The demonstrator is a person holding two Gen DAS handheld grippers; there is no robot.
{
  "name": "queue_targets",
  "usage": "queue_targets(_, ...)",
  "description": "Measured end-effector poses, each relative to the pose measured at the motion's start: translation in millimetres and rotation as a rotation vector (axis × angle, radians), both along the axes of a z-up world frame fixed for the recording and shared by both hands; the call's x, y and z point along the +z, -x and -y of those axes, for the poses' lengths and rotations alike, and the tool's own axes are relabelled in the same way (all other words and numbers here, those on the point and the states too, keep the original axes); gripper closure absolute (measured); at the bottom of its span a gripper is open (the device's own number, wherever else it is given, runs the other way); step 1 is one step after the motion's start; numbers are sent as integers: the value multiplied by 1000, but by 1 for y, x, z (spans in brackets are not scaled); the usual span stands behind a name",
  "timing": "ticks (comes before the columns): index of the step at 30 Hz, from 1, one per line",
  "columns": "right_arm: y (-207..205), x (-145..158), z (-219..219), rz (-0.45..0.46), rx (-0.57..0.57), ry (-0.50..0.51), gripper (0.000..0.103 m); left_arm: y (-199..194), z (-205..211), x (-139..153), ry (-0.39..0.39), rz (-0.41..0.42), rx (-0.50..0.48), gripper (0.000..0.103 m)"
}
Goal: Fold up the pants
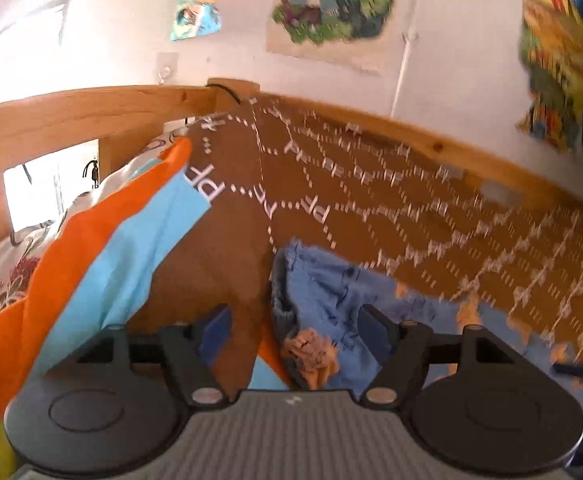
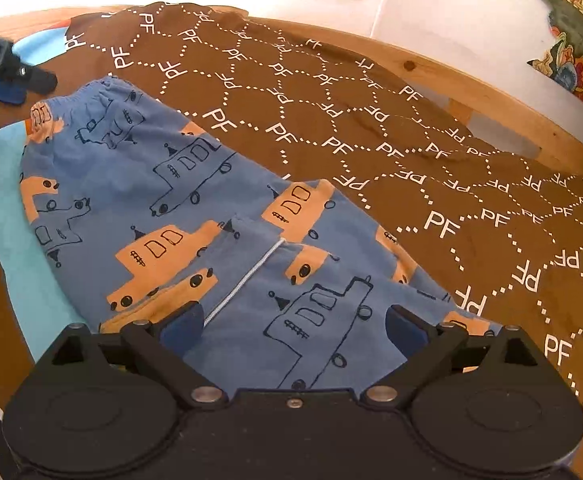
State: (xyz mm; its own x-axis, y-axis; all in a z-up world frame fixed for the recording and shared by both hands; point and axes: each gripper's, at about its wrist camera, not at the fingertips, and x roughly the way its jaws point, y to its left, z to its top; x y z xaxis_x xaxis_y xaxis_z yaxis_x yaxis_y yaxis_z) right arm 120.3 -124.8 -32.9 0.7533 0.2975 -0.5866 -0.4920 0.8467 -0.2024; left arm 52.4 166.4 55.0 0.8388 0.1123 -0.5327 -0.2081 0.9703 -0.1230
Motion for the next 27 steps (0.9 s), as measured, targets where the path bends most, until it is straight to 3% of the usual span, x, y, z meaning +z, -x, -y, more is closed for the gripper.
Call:
queue_targets(2, -1, 1, -1, 4, 0, 4, 6, -10, -2, -5, 14, -19, -22, 31)
queue_targets(5, -2, 9, -4, 43, 7, 1, 8, -26, -10, -12, 47, -37, -21, 52)
queue_targets(7, -7, 15, -7, 65, 14, 9, 8, -30, -19, -13, 127, -28, 0, 54)
queue_targets(9, -16, 19, -10, 79, 7, 12, 8, -29, -26, -14, 180, -30, 32, 65)
queue_targets(11, -28, 16, -16, 76, -3, 38, 8, -31, -28, -14, 196, -55, 46, 76)
queue_targets(14, -43, 6, -24, 37, 6, 83, 9, -35, -23, -11, 198, -85, 66, 84)
queue_targets(17, -36, 14, -20, 77, 4, 53, 9, -32, -17, -1, 223, -54, 60, 88)
queue_targets(20, -28, 20, -8, 79, 0, 9, 9, -32, -2, 11, 196, -35, 28, 89)
queue_targets(27, 0, 32, 45, 59, -11, -34, 9, -32, 56, 50, 164, 8, -173, 89)
